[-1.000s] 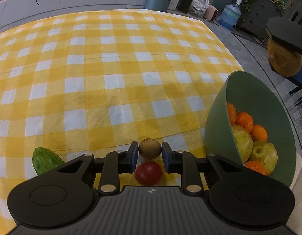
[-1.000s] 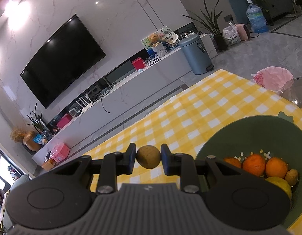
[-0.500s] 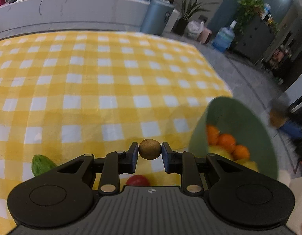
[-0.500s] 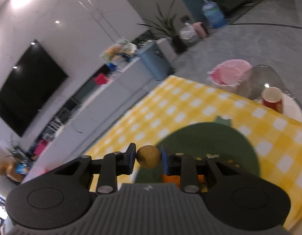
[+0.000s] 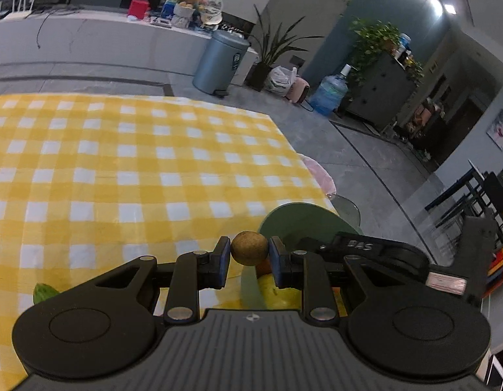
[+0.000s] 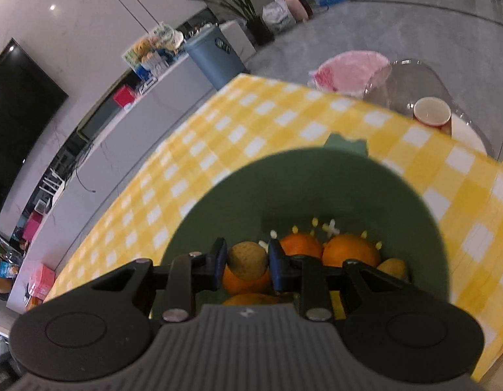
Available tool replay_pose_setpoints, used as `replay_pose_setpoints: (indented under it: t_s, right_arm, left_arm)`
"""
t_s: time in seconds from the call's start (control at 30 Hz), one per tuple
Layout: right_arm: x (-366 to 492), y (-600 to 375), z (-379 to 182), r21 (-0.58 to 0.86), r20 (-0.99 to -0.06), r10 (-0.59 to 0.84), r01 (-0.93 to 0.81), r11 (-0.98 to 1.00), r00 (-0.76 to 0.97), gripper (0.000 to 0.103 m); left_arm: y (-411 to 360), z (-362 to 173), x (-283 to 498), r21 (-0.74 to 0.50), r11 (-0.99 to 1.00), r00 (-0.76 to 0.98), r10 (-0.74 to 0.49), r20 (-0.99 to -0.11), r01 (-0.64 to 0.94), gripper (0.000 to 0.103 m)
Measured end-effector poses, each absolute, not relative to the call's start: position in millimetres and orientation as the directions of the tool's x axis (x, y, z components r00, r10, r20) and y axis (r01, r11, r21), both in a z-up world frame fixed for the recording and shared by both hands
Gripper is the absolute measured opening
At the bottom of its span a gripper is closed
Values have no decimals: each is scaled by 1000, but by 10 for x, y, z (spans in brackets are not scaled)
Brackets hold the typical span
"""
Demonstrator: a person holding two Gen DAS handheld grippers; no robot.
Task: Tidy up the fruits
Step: 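Carry both small brown fruits into the green colander and open both grippers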
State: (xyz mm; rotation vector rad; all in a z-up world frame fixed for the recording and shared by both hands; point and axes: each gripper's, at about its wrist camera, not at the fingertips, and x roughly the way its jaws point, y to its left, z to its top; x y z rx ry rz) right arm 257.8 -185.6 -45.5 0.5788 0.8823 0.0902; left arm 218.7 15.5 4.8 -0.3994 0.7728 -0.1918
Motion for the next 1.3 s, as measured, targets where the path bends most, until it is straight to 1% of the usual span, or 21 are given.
replay_pose_setpoints:
  t_s: [0.03,0.07,0.1,0.13,0.2,0.27,0.3,0.47,0.53,0.6,0.67,0.83,0.93,1.17,1.3]
  right_arm:
    - [2588,-1842,-459,508,-706,305,157,847,640,28]
    - [2593,-1832,-452,499,-709,299,155,852,639,38]
    - [2593,-1829,-444,495,-708,294,154,855,643,44]
    - [2583,-1832,-431,496,-704,293,153,855,647,46]
    - [2570,-1870,-414,509,-699,297,161,846,651,47]
    - [2531,-1944,-376,541,-680,310,170,823,664,53]
    - [2496,-1999,-340,557,-667,307,181,811,680,54]
    - [2285,-2312,-97,627,-564,243,217,749,789,57]
    - [2188,-2439,-31,676,-484,221,201,709,847,57]
    - [2117,-2530,14,722,-417,206,184,667,885,57]
    - [2081,-2580,48,738,-387,191,179,651,902,57]
    - [2061,-2615,88,696,-406,129,215,685,905,57]
    - [2079,-2585,81,694,-405,139,205,691,904,57]
    - [2125,-2517,37,678,-431,164,199,708,887,57]
    - [2106,-2500,49,671,-429,159,196,715,889,57]
  left_arm:
    - [140,68,2186,-417,909,704,-313,-637,27,28]
    - [128,80,2189,-419,908,703,-318,-636,32,28]
    - [120,83,2192,-423,905,702,-325,-634,37,28]
    - [120,88,2200,-430,902,701,-333,-631,42,28]
    - [91,94,2199,-438,897,698,-348,-625,56,28]
    - [49,84,2223,-444,893,695,-364,-620,73,28]
    - [15,81,2238,-453,888,693,-380,-613,86,28]
    - [-200,5,2353,-520,837,646,-493,-583,170,28]
    - [-304,-40,2470,-541,828,625,-503,-597,150,28]
    - [-404,-70,2579,-570,808,617,-527,-584,151,28]
    - [-500,-109,2668,-589,791,598,-556,-577,166,28]
    - [-643,-250,2897,-593,796,549,-551,-628,121,28]
    - [-696,-311,2975,-589,799,531,-553,-642,121,28]
    - [-760,-388,3061,-604,785,496,-583,-644,138,28]
    - [-803,-385,3056,-586,799,499,-565,-657,133,34]
